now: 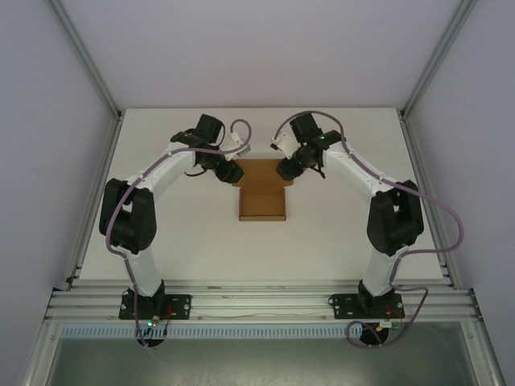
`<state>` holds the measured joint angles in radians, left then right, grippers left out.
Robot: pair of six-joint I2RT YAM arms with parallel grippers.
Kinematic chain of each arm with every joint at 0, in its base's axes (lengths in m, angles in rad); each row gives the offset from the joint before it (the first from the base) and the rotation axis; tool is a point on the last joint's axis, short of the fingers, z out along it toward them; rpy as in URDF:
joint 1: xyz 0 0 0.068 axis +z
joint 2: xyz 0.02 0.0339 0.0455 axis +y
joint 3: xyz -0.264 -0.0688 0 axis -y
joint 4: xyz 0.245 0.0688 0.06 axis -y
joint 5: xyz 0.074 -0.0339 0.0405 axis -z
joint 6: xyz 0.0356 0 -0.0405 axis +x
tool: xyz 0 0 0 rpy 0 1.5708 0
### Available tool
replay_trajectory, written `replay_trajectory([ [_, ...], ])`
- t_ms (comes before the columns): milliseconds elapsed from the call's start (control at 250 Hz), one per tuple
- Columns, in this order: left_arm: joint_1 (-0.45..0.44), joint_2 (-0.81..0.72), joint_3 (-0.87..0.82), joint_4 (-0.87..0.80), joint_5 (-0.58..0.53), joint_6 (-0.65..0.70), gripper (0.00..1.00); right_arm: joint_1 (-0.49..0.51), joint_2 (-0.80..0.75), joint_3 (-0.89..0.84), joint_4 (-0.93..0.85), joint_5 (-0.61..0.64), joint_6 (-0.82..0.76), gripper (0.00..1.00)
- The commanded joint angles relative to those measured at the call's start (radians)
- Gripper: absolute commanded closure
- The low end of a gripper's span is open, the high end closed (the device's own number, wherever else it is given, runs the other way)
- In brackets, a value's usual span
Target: Assemble paper box
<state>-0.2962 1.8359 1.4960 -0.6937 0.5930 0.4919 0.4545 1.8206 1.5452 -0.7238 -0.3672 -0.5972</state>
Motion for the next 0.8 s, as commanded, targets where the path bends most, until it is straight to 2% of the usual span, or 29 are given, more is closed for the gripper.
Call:
replay_trajectory([
  [0,0.002,0.005,0.03,-0.036,0.035,0.027,0.71,-0.004,0.007,0.026,-0.079,0.015,-0.004,0.59],
  [80,0.002,0.004,0.026,-0.028,0.033,0.024,0.82,-0.002,0.015,0.026,-0.088,0.02,0.004,0.64],
  [216,0.002,0.001,0.032,-0.016,0.019,-0.01,1.0,-0.003,0.013,0.028,-0.08,0.046,0.034,0.81],
  [428,0.001,-0.054,-0.014,0.117,0.002,-0.176,1.0,-0.002,-0.015,0.027,-0.039,0.079,0.145,0.92],
  [508,0.0,-0.076,-0.054,0.216,-0.049,-0.322,1.0,0.005,-0.034,0.019,0.003,0.091,0.273,0.96],
  [636,-0.012,-0.078,-0.082,0.315,-0.184,-0.604,1.0,0.027,-0.08,-0.041,0.141,0.148,0.518,0.95],
  [795,-0.07,-0.07,-0.149,0.457,-0.287,-0.825,1.0,0.044,-0.102,-0.133,0.344,0.196,0.822,0.96],
])
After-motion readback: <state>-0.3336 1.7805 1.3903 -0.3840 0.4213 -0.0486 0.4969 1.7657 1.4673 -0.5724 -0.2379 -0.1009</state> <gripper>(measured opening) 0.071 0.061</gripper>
